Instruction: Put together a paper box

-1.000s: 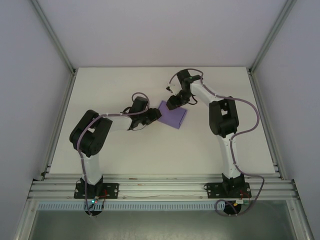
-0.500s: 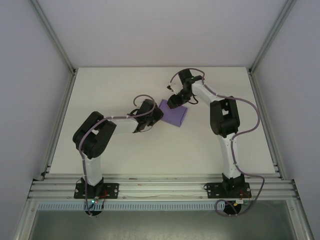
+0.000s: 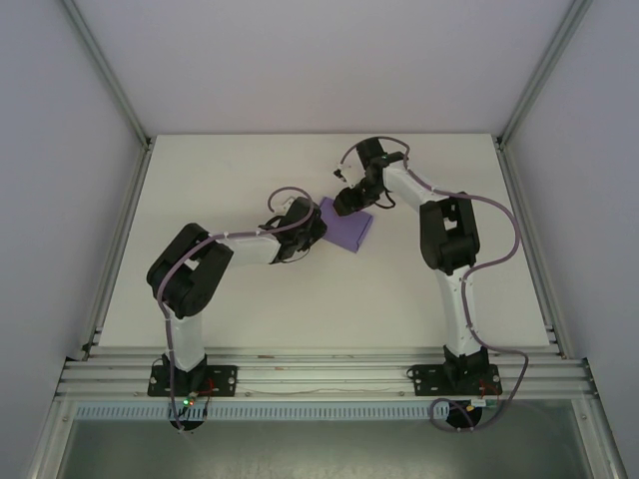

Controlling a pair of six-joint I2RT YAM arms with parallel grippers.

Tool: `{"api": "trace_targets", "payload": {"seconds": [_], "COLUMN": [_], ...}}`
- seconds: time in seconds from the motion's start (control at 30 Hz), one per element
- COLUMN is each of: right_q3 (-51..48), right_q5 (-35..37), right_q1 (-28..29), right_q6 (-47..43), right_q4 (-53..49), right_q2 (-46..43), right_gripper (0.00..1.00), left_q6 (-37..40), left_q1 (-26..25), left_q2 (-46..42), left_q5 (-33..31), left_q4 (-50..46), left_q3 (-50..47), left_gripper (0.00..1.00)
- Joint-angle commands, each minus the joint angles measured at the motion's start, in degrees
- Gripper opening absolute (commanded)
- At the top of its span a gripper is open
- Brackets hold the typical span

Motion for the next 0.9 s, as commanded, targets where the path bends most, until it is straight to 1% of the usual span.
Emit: {"api": "trace_targets", "payload": {"seconds": [0.0, 0.1, 0.27, 0.37, 0.47, 0.57, 0.6, 0.63, 0.67, 0.73, 0.83, 0.87], "right_q3": [-4.54, -4.96, -5.3, -4.69, -4.32, -4.03, -4.02, -4.08, -4.15, -4.1, -3.22, -2.53], "right_q5": [-2.33, -0.03, 3.5, 5.02, 6.05, 7.72, 8.13, 8.69, 9.07, 9.8, 11.06, 11.5], "right_q1": [4.16, 3.48, 3.18, 3.05, 2.97, 2.85, 2.81, 2.78, 2.62, 2.36, 1.88, 1.69], "right_q6": [5.45, 6.75, 6.78, 7.16, 7.95, 8.89, 9.19, 9.54, 9.9, 10.59, 10.9, 10.93], "right_q4": [-2.6, -1.66, -1.82, -2.27, -2.13, -1.79, -1.67, -1.36, -1.09, -0.65, -0.11, 0.09], "right_q2": [4.69, 3.75, 2.45, 2.18, 2.2, 2.09, 2.0, 1.79, 1.62, 1.06, -0.59, -1.11], "right_gripper": [0.44, 0.44, 0.45, 0.45, 0.46, 0.46, 0.46, 0.47, 0.49, 0.56, 0.64, 0.66], "left_q6": [2.85, 3.78, 5.5, 6.21, 6.76, 7.9, 8.33, 8.77, 9.1, 9.72, 11.75, 12.88], "left_q1": [-2.17, -2.16, -2.08, -2.08, -2.1, -2.08, -2.17, -2.08, -2.08, -2.08, -2.08, -2.08], "left_q2": [1.59, 0.74, -2.95, -3.91, -4.93, -6.9, -7.57, -8.19, -8.84, -10.21, -12.84, -14.1], "left_q5": [6.03, 7.51, 6.26, 7.89, 9.23, 6.55, 6.07, 5.88, 5.81, 5.63, 4.33, 3.97], "left_q4": [-4.68, -5.32, -6.84, -7.21, -7.0, -9.18, -9.77, -10.16, -10.31, -10.71, -11.97, -12.35], "left_q3": [-0.97, -1.08, -1.98, -2.28, -2.76, -3.08, -3.09, -3.23, -3.49, -4.16, -4.69, -5.0], "left_gripper": [0.13, 0.24, 0.4, 0.43, 0.51, 0.59, 0.64, 0.7, 0.73, 0.8, 0.9, 0.95]}}
